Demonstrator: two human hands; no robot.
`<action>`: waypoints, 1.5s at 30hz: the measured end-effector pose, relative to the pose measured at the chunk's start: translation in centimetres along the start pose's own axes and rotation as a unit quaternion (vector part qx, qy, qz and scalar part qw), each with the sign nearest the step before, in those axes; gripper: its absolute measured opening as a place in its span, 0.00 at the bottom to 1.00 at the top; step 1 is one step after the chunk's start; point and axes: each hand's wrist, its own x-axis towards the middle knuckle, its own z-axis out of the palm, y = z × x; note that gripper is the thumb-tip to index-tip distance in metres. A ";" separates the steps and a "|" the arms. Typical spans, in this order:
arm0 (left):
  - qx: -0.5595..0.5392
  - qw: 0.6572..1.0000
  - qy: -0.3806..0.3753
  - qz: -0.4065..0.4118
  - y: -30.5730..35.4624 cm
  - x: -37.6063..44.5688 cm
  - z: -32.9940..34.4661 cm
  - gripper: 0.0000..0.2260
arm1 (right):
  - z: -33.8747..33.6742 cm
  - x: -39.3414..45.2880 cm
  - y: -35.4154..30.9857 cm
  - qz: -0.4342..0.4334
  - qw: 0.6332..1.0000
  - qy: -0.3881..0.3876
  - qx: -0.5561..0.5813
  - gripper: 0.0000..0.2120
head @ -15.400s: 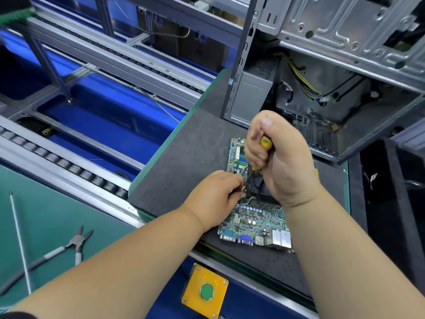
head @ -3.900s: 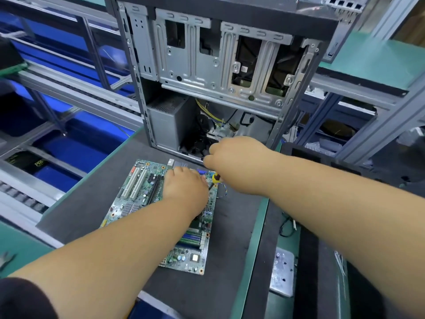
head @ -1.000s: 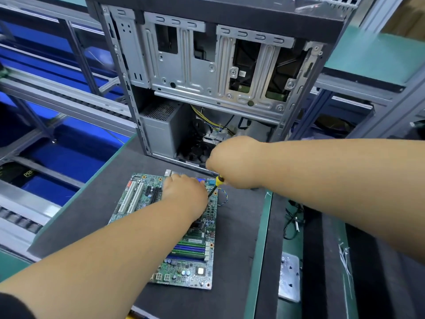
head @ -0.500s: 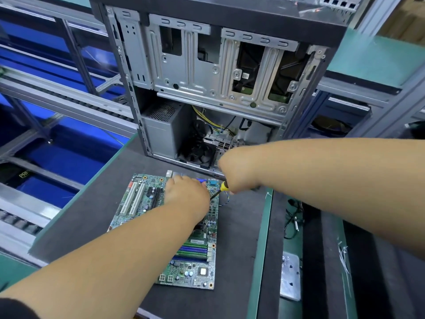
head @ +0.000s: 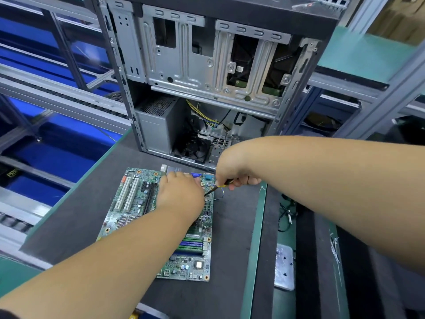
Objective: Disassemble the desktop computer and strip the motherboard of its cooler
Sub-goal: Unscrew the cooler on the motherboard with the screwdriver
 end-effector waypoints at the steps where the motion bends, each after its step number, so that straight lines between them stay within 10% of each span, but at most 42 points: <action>1: -0.008 1.000 0.008 -0.001 -0.1 -0.2 0.1 0.24 | 0.6 -0.5 0.1 -0.029 0.991 0.050 -0.118 0.17; 7: -0.049 0.998 0.028 0.015 -0.6 -0.5 0.3 0.21 | 2.7 -1.9 0.3 -0.156 0.846 0.306 -0.407 0.14; 12: -0.037 0.998 0.048 0.024 -0.8 -0.5 0.2 0.22 | 0.8 -0.2 0.7 -0.001 0.998 0.064 0.004 0.17; 15: -0.046 0.997 0.057 0.038 -1.0 -0.6 0.3 0.22 | -0.6 0.0 1.7 0.060 0.988 -0.059 0.129 0.20; 18: -0.054 0.996 0.055 0.033 -1.2 -0.6 0.4 0.23 | 0.9 -0.9 0.7 -0.016 0.996 0.039 -0.079 0.18; 23: -0.059 0.997 0.044 0.034 -1.2 -0.5 0.5 0.19 | 3.1 -2.6 -0.6 -0.158 0.871 0.322 -0.336 0.14; 29: -0.067 0.996 0.046 0.033 -1.1 -0.3 0.7 0.20 | 0.6 -0.1 -1.6 -0.057 0.989 0.095 -0.099 0.16; 33: -0.066 0.996 0.050 0.030 -1.2 -0.4 1.0 0.22 | -0.5 -1.1 -0.5 -0.056 0.998 0.000 -0.026 0.16; 38: -0.100 0.994 0.046 0.024 -1.5 -0.3 0.5 0.22 | 1.7 -2.9 0.3 -0.097 0.931 0.225 -0.272 0.14; 45: -0.147 0.974 -0.026 0.168 -4.0 -0.9 0.5 0.29 | 3.9 -2.1 7.4 -0.072 0.940 0.332 0.020 0.21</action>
